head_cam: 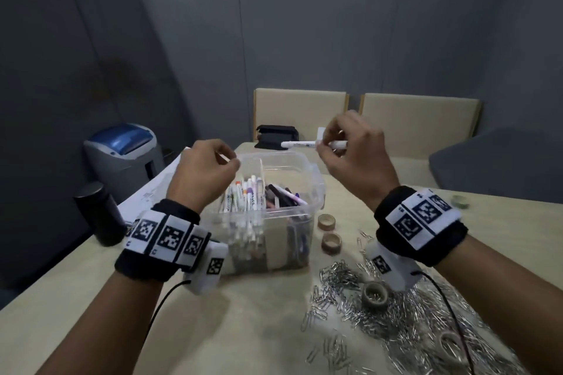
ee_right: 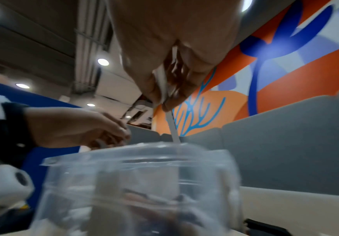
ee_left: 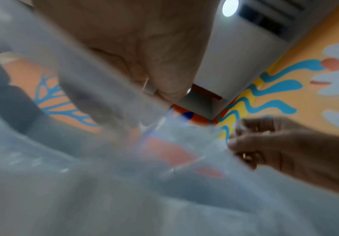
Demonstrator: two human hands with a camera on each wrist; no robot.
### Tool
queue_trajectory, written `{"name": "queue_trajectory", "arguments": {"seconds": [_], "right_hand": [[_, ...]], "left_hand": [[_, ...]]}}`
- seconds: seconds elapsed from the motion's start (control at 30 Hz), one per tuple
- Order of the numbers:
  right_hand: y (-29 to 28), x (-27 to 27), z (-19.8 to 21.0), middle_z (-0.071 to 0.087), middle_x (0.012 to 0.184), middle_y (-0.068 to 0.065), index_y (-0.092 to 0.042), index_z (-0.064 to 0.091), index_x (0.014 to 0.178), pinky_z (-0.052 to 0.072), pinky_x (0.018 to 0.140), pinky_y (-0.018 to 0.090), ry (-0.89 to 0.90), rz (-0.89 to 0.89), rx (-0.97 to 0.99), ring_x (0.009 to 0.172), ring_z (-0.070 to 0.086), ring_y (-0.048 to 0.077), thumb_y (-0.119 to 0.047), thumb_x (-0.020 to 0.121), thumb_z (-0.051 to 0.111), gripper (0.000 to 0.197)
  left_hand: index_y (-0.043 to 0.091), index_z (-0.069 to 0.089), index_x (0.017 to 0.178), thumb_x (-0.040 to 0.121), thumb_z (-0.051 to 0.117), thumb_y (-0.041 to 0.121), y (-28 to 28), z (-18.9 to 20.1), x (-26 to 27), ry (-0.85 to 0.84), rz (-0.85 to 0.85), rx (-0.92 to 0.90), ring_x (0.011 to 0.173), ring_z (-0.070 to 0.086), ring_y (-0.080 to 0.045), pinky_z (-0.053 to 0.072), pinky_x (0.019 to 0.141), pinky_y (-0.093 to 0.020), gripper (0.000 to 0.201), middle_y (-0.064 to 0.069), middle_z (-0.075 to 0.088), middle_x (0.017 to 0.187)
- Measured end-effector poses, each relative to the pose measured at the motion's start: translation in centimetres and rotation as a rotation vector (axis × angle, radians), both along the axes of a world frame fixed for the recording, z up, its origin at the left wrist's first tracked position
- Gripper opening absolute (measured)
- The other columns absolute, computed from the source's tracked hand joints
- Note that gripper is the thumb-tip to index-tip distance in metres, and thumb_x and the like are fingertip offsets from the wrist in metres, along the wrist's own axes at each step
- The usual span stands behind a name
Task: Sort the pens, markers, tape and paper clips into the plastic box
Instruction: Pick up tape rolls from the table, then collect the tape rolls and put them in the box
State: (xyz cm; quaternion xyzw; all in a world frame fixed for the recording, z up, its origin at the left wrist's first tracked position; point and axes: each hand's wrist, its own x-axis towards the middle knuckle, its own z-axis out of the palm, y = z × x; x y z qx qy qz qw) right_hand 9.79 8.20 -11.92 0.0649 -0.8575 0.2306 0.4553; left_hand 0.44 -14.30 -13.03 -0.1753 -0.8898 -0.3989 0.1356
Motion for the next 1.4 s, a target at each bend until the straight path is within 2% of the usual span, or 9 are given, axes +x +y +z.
{"name": "queue_trajectory", "arguments": {"seconds": [0.17,0.33,0.47,0.7,0.8,0.9,1.03,1.2,1.4], "right_hand": [[-6.3,-2.1,-0.9,0.050,0.078,-0.002,-0.017,0.050,0.072,0.047,0.064,0.032,-0.296,0.115,0.161,0.069,0.045,0.013,-0.011,0.081,0.061,0.015],[-9.2,-3.6,-2.1,0.064,0.086,-0.004,-0.017,0.065,0.088,0.049,0.070,0.029,-0.644,0.213,0.247,0.078,0.057,0.011,-0.043,0.085,0.064,0.027],[-6.4,-1.1,-1.2,0.072,0.086,-0.005,-0.016,0.070,0.097,0.055,0.077,0.025,-0.575,0.217,0.010,0.080,0.065,0.005,-0.032,0.090,0.063,0.019],[5.6,5.1,-3.2,0.070,0.078,-0.006,-0.023,0.070,0.084,0.050,0.069,0.023,-0.595,-0.080,-0.161,0.073,0.064,0.008,-0.026,0.083,0.070,0.003],[8.8,7.4,-5.7,0.071,0.080,-0.007,-0.027,0.069,0.082,0.053,0.071,0.026,-0.851,-0.142,-0.078,0.076,0.066,0.010,-0.025,0.084,0.070,0.003],[10.3,8.3,-8.2,0.069,0.097,-0.007,-0.025,0.070,0.099,0.047,0.075,0.020,-0.972,-0.177,0.025,0.089,0.064,0.008,-0.017,0.089,0.060,0.015],[10.0,7.8,-10.2,0.061,0.124,-0.005,-0.021,0.063,0.121,0.044,0.096,0.029,-1.082,-0.145,0.166,0.116,0.053,0.013,-0.014,0.092,0.050,0.033],[9.1,6.4,-12.3,0.065,0.122,0.000,-0.027,0.062,0.121,0.049,0.091,0.036,-1.101,-0.185,0.278,0.110,0.059,0.020,-0.023,0.091,0.054,0.032],[9.3,4.9,-11.7,0.059,0.115,0.001,-0.028,0.057,0.121,0.046,0.089,0.034,-0.959,-0.196,0.203,0.107,0.055,0.020,-0.019,0.092,0.049,0.032]], "left_hand": [[0.018,0.068,0.080,0.082,0.062,0.020,-1.6,-1.8,-0.7,0.054,0.101,0.014,0.076,0.063,-0.015,0.042,0.070,-0.023,0.007,0.005,0.067,0.076],[0.018,0.067,0.079,0.082,0.063,0.020,-2.0,-2.5,-1.0,0.025,0.050,0.079,0.068,0.064,-0.019,0.055,0.071,-0.034,0.006,0.005,0.066,0.071],[0.025,0.064,0.073,0.082,0.065,0.021,-2.7,-2.7,-1.4,0.012,-0.009,0.178,0.069,0.063,-0.019,0.058,0.072,-0.045,0.010,0.003,0.067,0.073],[0.014,0.064,0.086,0.091,0.062,0.015,1.4,-0.9,5.6,0.373,-0.307,0.263,0.067,0.056,-0.008,0.048,0.060,-0.018,0.005,0.006,0.063,0.075],[0.016,0.065,0.089,0.091,0.062,0.015,5.7,-1.1,9.4,0.320,-0.647,0.129,0.063,0.055,-0.005,0.045,0.058,-0.015,0.004,0.007,0.063,0.074],[0.020,0.068,0.099,0.093,0.058,0.027,10.3,-4.2,11.4,0.167,-0.913,-0.329,0.074,0.060,-0.007,0.051,0.069,-0.024,0.014,0.006,0.068,0.086],[0.013,0.066,0.098,0.091,0.054,0.031,14.1,-9.7,13.0,0.213,-0.939,-0.809,0.080,0.063,-0.023,0.056,0.072,-0.036,0.022,-0.005,0.065,0.092],[0.007,0.064,0.093,0.093,0.050,0.029,14.9,-11.8,13.1,0.303,-0.905,-0.873,0.076,0.063,-0.029,0.056,0.067,-0.038,0.026,-0.009,0.059,0.093],[0.009,0.059,0.090,0.088,0.050,0.030,14.0,-10.2,11.1,0.262,-0.799,-0.668,0.083,0.042,-0.015,0.046,0.076,-0.028,0.023,-0.005,0.046,0.104]]}}
